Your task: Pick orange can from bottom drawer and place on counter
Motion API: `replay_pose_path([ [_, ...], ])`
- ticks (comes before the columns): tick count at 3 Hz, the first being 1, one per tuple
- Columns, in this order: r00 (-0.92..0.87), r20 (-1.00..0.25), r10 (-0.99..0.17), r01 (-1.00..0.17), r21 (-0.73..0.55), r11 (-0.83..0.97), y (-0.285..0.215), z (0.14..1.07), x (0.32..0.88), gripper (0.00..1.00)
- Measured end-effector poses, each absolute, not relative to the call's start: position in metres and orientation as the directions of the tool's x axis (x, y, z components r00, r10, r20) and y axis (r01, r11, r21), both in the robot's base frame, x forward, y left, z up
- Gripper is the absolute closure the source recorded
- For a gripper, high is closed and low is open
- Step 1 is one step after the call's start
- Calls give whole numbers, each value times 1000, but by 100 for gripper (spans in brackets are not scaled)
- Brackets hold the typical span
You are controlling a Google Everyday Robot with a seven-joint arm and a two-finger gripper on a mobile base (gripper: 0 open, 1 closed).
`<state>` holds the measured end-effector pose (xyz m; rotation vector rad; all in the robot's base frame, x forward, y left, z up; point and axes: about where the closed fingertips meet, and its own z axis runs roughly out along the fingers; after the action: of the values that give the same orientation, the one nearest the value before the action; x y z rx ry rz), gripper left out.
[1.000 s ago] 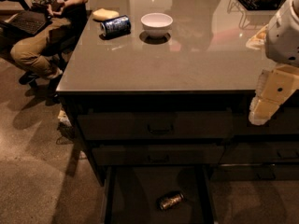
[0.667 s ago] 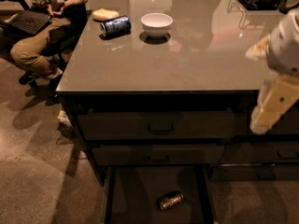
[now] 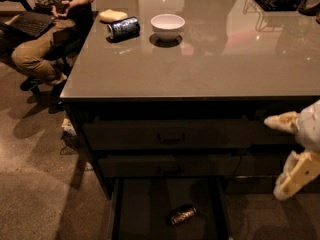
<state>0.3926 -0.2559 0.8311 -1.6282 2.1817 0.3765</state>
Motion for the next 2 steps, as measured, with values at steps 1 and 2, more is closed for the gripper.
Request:
replay_pose_path([
  [1,-258,-486,-835,-957,10,289,-259,816,385,0],
  [2,-262,-486,-834,-957,15,291,-260,812,386,0],
])
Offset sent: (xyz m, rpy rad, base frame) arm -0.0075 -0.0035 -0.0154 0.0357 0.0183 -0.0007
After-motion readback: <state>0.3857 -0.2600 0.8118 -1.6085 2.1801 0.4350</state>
